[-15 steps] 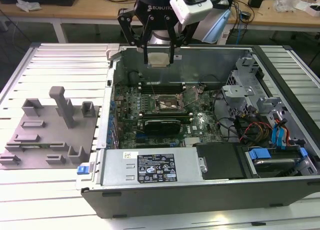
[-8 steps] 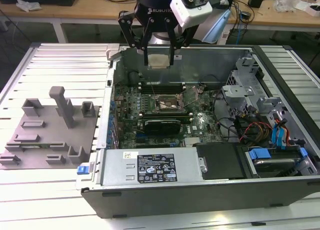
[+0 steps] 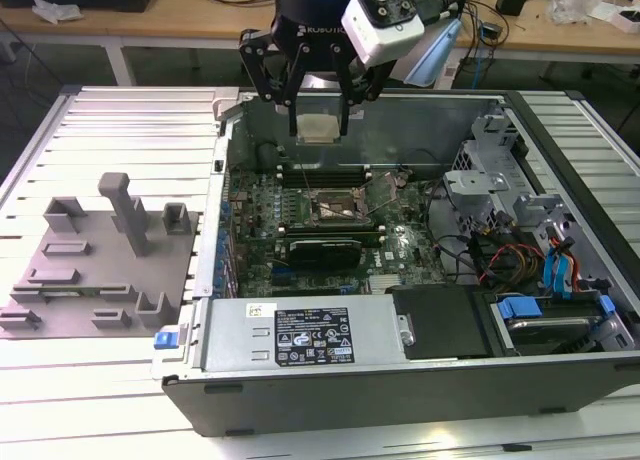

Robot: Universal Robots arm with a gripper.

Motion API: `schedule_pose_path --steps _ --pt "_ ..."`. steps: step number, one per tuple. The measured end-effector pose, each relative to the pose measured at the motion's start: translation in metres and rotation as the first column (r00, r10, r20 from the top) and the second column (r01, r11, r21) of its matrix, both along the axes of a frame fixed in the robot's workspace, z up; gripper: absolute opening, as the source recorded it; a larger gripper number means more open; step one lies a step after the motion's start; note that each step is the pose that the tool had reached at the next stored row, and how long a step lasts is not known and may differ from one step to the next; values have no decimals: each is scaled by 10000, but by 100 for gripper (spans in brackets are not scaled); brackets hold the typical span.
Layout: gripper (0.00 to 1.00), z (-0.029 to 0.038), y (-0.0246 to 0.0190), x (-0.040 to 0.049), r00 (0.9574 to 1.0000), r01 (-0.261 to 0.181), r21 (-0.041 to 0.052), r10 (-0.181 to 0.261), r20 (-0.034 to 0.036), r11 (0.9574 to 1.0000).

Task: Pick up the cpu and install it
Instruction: 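Pick up the cpu and move it towards the insertion slot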

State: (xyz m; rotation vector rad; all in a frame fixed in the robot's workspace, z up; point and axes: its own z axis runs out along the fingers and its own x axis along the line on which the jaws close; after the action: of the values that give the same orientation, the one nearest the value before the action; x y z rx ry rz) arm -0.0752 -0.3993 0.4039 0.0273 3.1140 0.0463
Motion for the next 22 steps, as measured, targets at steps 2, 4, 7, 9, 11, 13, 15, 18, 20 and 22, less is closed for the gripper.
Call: schedule_pose_path --steps 2,4,7,9,11,13,15,18,20,22 --pt "55 -10 0 4 10000 1 0 -1 -21 10000" --pt "55 -24 0 7 10000 1 1 -1 -34 10000" --pt "55 -53 0 10 10000 1 1 -1 -49 10000" --pt "55 -82 0 11 10000 1 2 -1 -55 10000" --pt "55 -129 0 11 10000 1 0 -1 -60 10000" --pt "55 -178 0 11 10000 0 0 0 -65 10000" --pt "55 -218 1 11 10000 0 -1 0 -67 10000" --pt "55 -279 1 12 10000 0 -4 0 -71 10000" --pt "55 -338 5 11 10000 1 -5 -1 -71 10000" --pt "55 -380 27 12 10000 1 -4 -1 -75 10000"
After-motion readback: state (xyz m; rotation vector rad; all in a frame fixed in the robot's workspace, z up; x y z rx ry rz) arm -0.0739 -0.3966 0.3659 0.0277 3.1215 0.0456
